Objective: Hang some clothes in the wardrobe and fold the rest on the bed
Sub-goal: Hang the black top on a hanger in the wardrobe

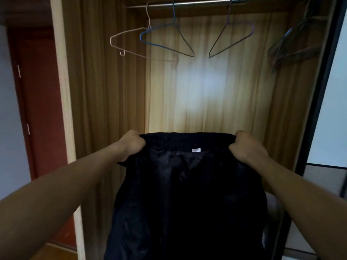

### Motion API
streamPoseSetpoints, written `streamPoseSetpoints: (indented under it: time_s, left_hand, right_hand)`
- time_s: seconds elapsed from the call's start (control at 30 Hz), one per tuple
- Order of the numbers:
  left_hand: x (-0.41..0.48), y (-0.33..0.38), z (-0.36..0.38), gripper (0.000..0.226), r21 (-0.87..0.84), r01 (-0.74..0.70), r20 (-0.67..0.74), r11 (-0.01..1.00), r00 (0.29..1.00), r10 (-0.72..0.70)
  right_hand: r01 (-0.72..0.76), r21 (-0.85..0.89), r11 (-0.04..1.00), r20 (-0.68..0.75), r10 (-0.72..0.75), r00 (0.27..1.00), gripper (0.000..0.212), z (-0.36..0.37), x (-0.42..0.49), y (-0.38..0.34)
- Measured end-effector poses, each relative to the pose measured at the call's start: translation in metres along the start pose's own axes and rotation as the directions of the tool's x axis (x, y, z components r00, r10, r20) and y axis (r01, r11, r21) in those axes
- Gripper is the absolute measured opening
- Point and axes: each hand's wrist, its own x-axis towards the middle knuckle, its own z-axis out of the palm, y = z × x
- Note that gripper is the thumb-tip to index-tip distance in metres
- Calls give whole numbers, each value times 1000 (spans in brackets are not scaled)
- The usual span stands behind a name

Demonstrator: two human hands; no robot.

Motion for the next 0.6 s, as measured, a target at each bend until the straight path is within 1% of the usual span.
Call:
streamPoseSetpoints:
  time_s: [0.17,0.33,0.4,0.43,0.53,0.6]
  left_hand:
    - [82,23,1,22,-26,-66,-85,997,994,64]
    - [172,51,-7,21,-106,-146,-120,984,984,133]
    - [206,68,-10,22,-127,-203,-152,971,971,183]
    - [222,78,-12,23,-140,-246,-190,959,957,218]
    - [261,113,-14,21,-194,-393,-311,899,894,323]
    - [278,127,-11,22,-207,-461,-347,863,859,376]
  right_hand:
    - [-20,2,1000,-115,20,993,8,13,62,-18]
    - [-5,5,1000,-254,6,967,8,7,142,-45]
    - [6,-21,1000,-343,-12,939,9,-3,176,-56]
    - [6,-37,999,-389,-20,921,10,-9,191,-62]
    - [8,-80,997,-522,-48,851,17,-31,233,-75]
    - [17,-104,994,-583,-75,809,18,-37,254,-76]
